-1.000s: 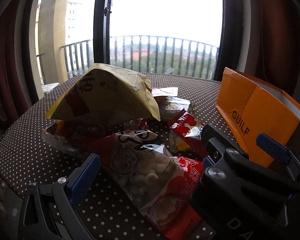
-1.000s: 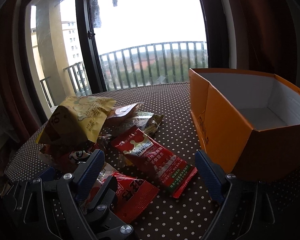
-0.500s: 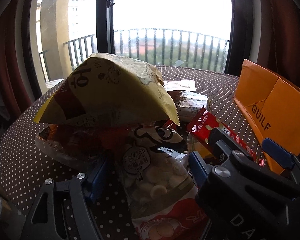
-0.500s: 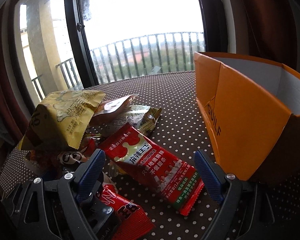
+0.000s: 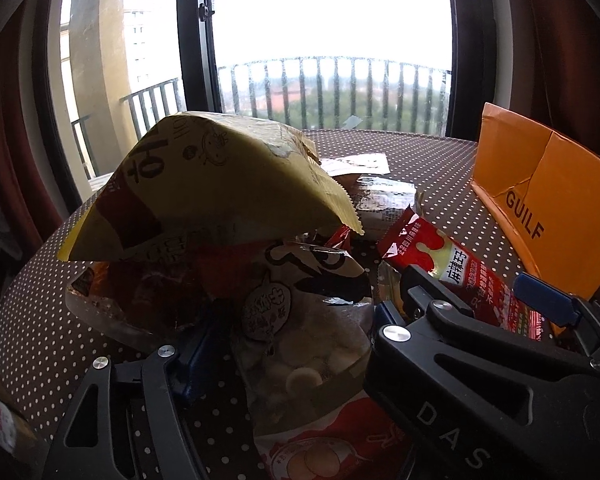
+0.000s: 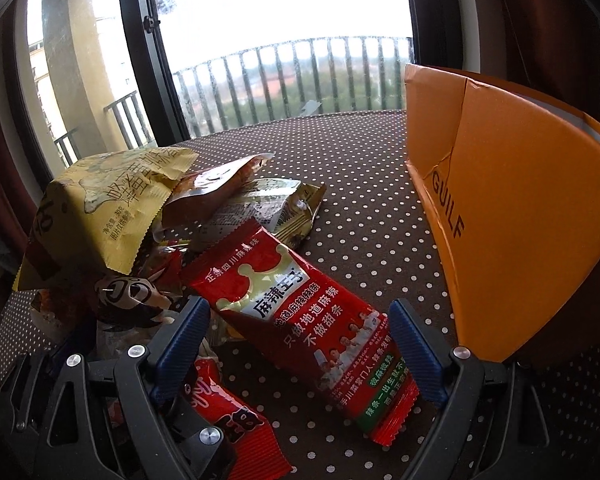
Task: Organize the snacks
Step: 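Grasp the red spicy strip packet with the right tool while the left tool grasps the cartoon-face candy bag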
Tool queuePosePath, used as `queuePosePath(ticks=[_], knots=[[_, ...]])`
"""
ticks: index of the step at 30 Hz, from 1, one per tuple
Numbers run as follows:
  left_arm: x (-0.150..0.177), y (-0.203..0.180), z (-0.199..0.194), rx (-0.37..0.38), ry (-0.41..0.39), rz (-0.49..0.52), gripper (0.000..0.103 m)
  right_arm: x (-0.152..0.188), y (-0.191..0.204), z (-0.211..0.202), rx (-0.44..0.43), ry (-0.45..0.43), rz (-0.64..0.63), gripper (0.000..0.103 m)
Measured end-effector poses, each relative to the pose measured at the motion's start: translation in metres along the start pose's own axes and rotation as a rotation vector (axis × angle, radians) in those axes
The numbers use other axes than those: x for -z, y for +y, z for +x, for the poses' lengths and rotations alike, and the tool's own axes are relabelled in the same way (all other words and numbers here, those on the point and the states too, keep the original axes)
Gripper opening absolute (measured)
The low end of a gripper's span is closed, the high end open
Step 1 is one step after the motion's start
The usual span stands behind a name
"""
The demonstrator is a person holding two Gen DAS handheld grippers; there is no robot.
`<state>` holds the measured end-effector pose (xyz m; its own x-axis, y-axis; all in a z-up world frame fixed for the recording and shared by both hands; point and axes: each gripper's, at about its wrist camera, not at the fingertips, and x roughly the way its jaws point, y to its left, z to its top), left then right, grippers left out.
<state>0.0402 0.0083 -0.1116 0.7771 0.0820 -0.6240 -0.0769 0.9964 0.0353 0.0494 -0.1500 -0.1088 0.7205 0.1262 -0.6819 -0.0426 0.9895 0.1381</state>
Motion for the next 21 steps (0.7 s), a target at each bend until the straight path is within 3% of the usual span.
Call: queuePosePath(ticks=[3, 5, 9, 11, 15, 21], knots=[[0.002, 0.001, -0.002, 0.032, 0.003, 0.005, 0.069, 0.002, 0.000, -0.001, -0.018, 0.006, -0.007, 0.085], [0.003, 0.000, -0.005, 0.033, 0.000, 0.011, 0.065, 0.003, 0.000, -0.002, -0.032, 0.012, -0.011, 0.064], [0.006, 0.000, -0.011, 0.051, -0.003, 0.008, 0.057, 0.005, -0.001, -0.006, -0.039, 0.010, -0.024, 0.044], [0.008, 0.003, -0.015, 0.067, -0.003, -0.003, 0.052, 0.005, 0.000, -0.009, -0.052, 0.000, -0.030, 0.018], [0.011, 0.003, -0.022, 0.078, -0.004, -0.003, 0.049, 0.007, 0.001, -0.011, -0.079, 0.003, -0.028, 0.008], [0.013, 0.002, -0.027, 0.080, -0.004, 0.007, 0.048, 0.008, 0.002, -0.018, -0.069, 0.007, -0.045, 0.009]])
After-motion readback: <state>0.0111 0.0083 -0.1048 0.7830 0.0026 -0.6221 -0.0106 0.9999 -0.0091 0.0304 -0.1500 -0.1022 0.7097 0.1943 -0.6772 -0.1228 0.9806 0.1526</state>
